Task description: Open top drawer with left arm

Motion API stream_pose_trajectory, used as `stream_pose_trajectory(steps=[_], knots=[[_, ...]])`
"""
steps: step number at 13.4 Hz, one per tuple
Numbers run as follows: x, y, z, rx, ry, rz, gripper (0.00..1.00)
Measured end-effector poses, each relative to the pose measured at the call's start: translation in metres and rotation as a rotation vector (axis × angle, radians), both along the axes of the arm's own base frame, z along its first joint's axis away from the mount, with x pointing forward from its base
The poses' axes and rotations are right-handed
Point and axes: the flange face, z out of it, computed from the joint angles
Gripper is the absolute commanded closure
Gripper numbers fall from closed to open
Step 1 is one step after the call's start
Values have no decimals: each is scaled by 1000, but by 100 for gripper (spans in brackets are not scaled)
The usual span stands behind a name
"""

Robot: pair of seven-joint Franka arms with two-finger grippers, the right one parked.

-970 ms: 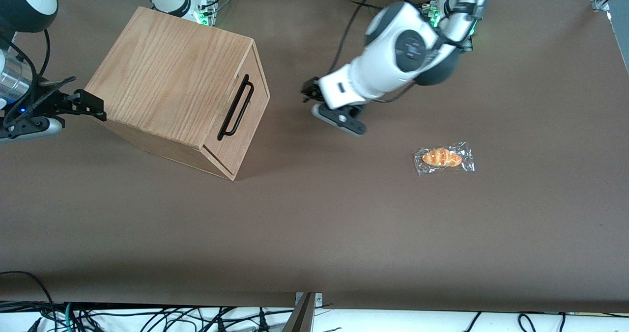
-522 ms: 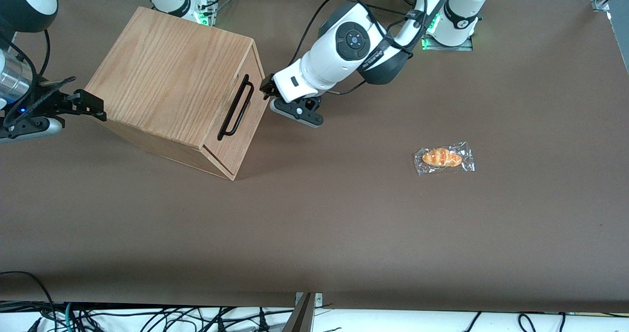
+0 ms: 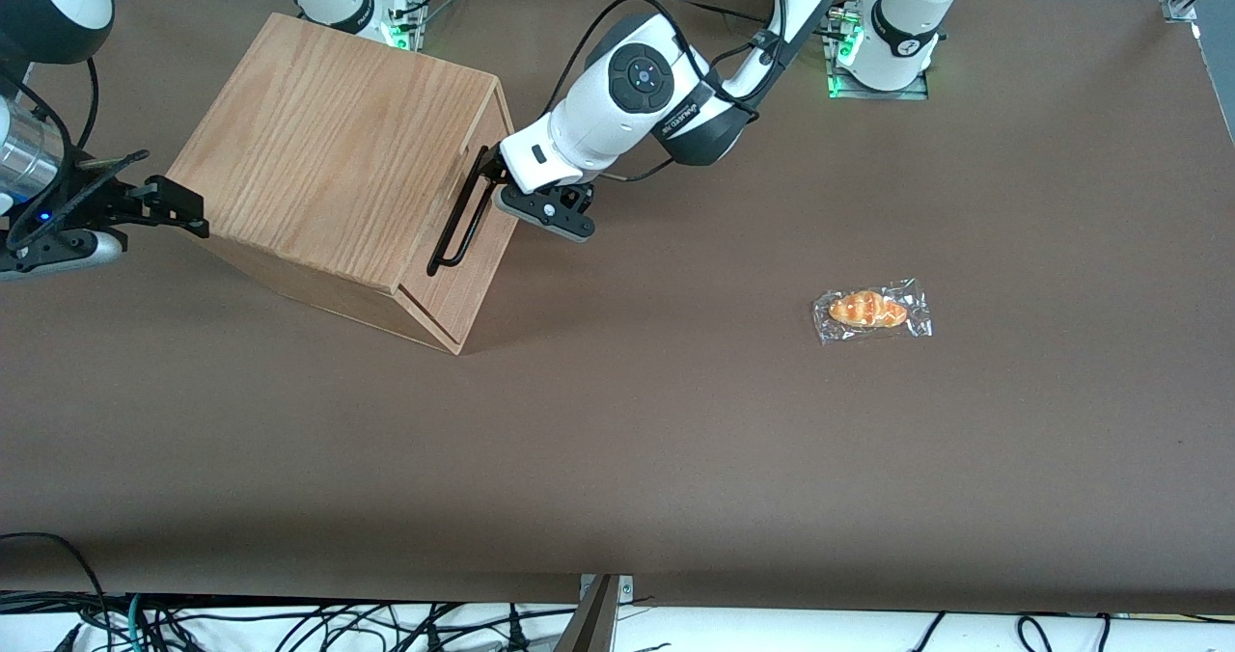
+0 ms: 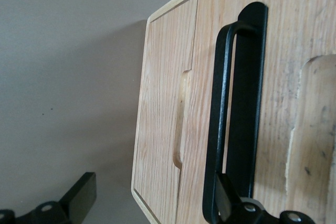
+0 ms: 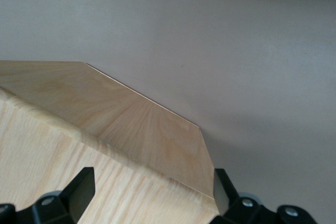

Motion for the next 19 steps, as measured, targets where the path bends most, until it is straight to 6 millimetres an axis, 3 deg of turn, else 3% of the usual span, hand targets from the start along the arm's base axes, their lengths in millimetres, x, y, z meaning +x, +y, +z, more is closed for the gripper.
stream_pose_trajectory(steps=[4,9,19], knots=[[2,-5,8,-28,8,12,0],[-13,-22,-9,-16,20,-14,0],[-12,-22,-23,12,11,-26,0]])
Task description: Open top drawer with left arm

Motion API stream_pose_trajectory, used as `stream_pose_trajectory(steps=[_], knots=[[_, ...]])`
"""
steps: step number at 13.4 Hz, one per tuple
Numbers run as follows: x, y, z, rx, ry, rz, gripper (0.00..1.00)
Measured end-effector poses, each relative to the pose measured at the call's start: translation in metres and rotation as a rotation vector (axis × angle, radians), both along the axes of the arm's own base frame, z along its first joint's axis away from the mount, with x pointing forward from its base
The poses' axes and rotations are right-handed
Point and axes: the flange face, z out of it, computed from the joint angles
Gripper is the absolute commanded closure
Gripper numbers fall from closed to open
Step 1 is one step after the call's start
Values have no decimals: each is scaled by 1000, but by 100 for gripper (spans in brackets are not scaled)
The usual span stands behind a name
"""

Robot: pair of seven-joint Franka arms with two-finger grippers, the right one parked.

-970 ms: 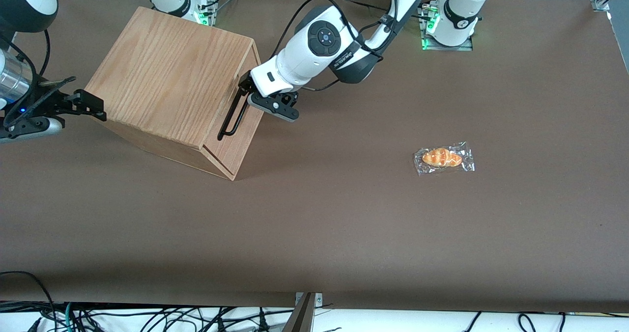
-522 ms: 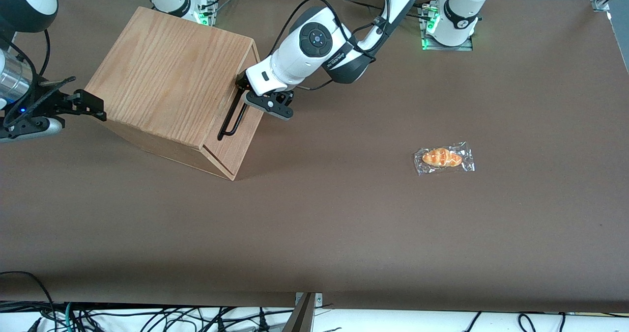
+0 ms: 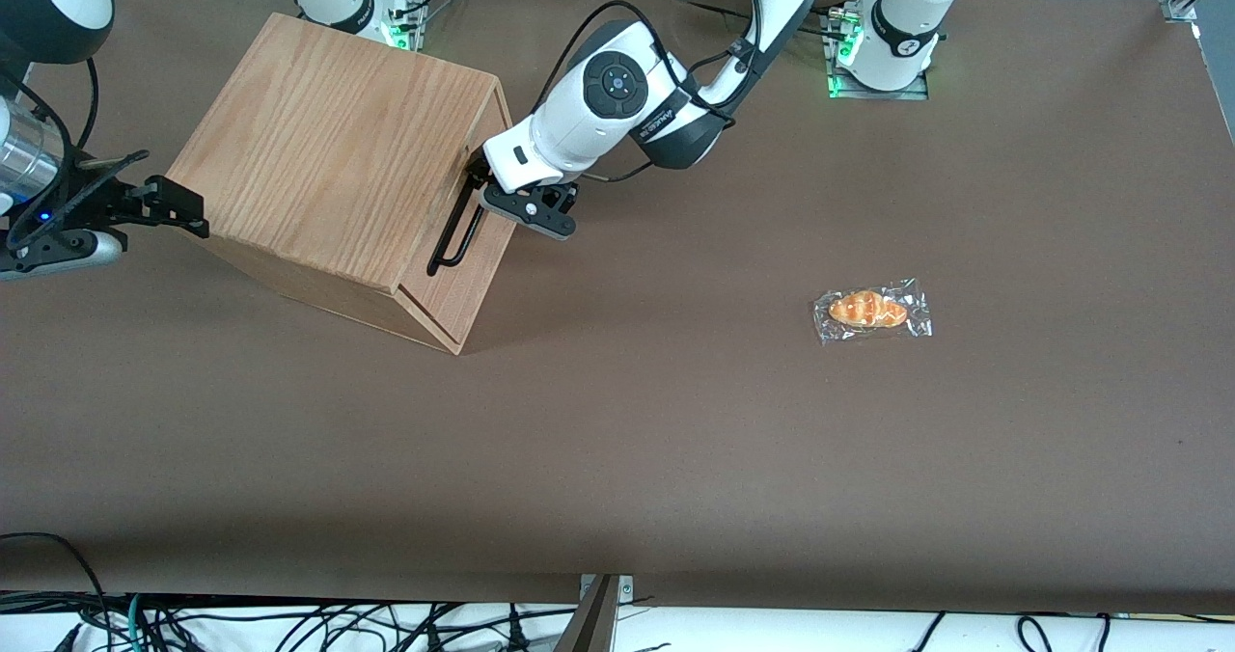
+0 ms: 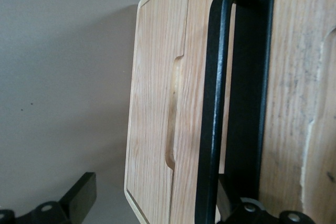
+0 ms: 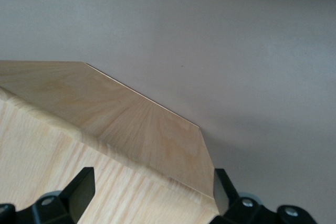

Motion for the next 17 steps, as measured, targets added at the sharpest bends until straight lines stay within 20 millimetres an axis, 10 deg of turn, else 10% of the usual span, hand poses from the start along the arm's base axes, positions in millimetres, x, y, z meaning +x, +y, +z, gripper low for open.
stream_pose_trajectory(steps=[17], knots=[[23,17,5,48,-64,-4,0]])
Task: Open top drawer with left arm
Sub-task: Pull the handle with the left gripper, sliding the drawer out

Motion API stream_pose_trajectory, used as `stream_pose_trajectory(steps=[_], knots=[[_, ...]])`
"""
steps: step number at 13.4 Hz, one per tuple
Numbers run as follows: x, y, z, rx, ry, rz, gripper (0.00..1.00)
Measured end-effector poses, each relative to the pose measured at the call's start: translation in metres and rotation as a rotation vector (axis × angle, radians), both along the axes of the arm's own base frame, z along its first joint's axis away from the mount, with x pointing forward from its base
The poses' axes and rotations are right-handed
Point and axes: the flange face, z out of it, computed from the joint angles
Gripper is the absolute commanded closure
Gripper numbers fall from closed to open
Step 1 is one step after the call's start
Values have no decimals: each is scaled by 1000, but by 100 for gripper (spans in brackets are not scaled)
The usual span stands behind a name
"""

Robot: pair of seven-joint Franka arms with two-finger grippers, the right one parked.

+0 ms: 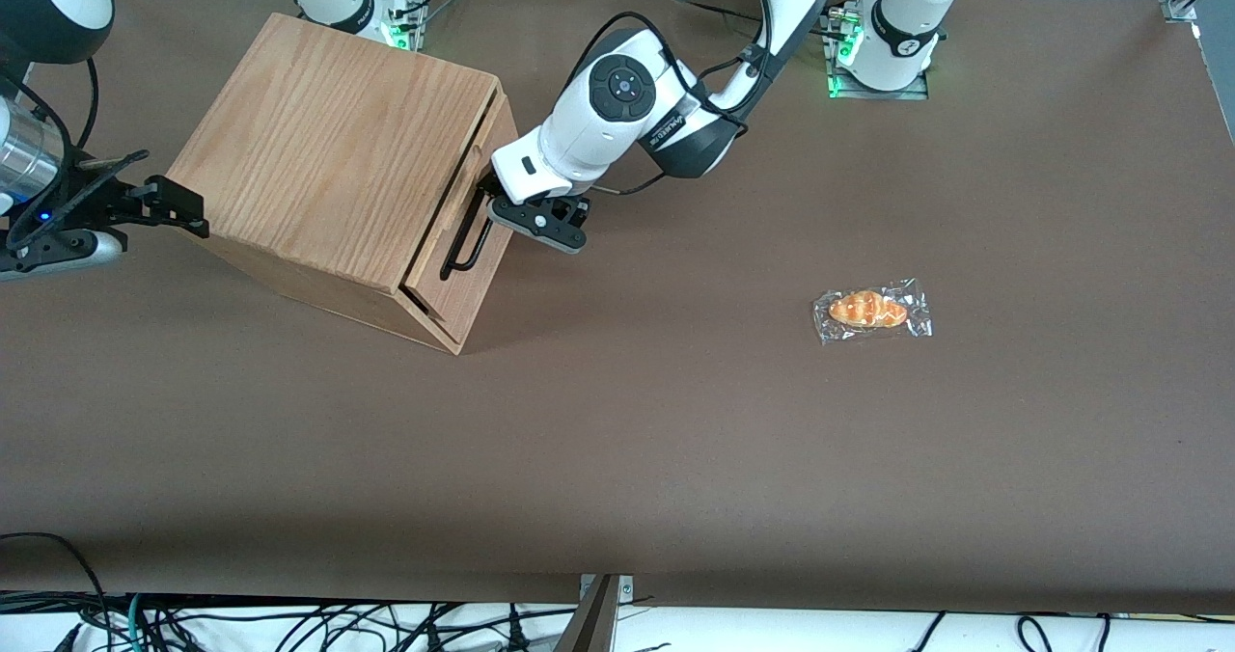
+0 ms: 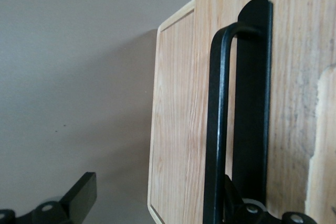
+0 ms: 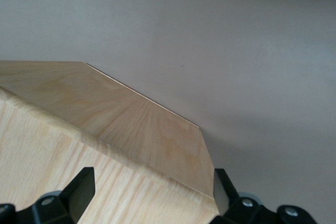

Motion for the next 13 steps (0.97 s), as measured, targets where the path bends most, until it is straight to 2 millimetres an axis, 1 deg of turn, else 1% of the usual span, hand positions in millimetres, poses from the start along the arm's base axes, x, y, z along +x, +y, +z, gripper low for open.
stream_pose_trajectory(steps=[2,6,13], knots=[[8,7,0,5,-1,9,0],[28,27,-3,18,11,30,0],[47,48,-5,35,16,38,0]])
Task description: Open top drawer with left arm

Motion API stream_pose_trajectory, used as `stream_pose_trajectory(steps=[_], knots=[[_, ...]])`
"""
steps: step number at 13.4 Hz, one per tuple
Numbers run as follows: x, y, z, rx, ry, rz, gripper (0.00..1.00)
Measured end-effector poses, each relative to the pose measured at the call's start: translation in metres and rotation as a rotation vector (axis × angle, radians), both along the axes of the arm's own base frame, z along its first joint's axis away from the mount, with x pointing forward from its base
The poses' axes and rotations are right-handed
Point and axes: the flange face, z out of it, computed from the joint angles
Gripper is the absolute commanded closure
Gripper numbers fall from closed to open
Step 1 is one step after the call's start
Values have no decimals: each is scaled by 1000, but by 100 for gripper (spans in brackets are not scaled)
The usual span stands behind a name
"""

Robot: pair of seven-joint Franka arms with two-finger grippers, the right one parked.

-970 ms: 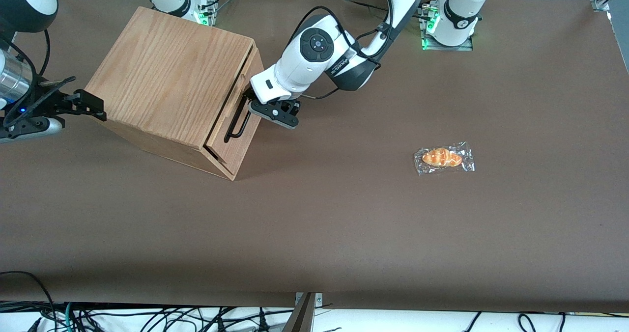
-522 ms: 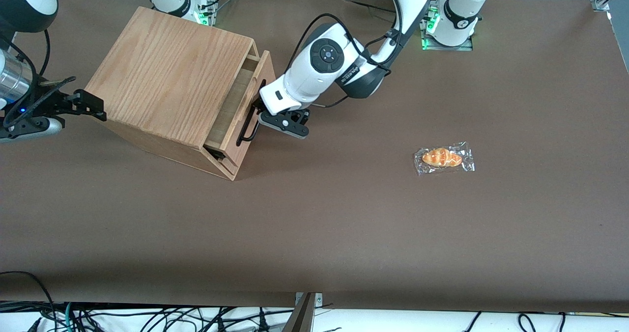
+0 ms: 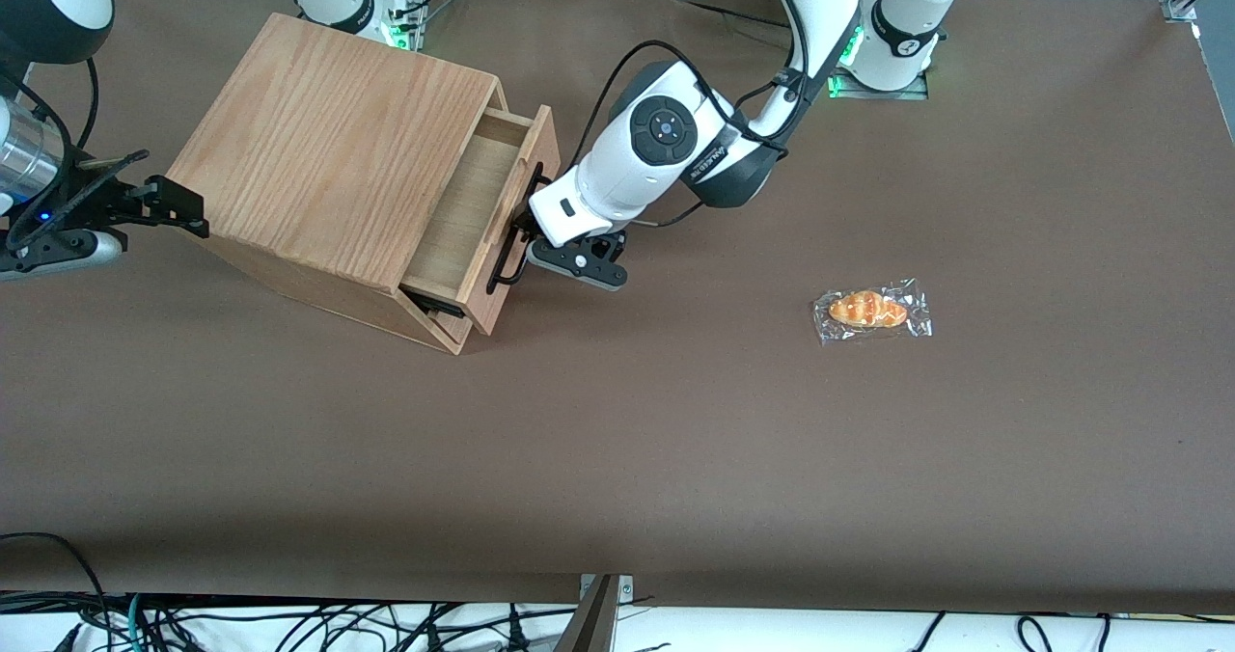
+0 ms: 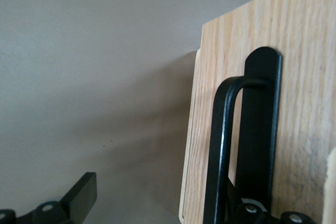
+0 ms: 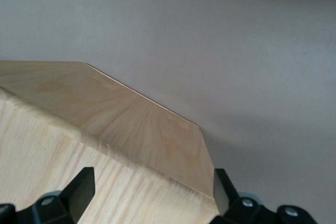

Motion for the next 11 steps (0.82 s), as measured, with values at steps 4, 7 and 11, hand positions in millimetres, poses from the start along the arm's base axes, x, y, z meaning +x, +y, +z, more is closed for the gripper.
stream_pose_trajectory(steps=[4,7,11], knots=[[12,13,-1,4,5,16,0],[18,19,-1,5,6,24,0],[19,22,-1,10,14,16,0]])
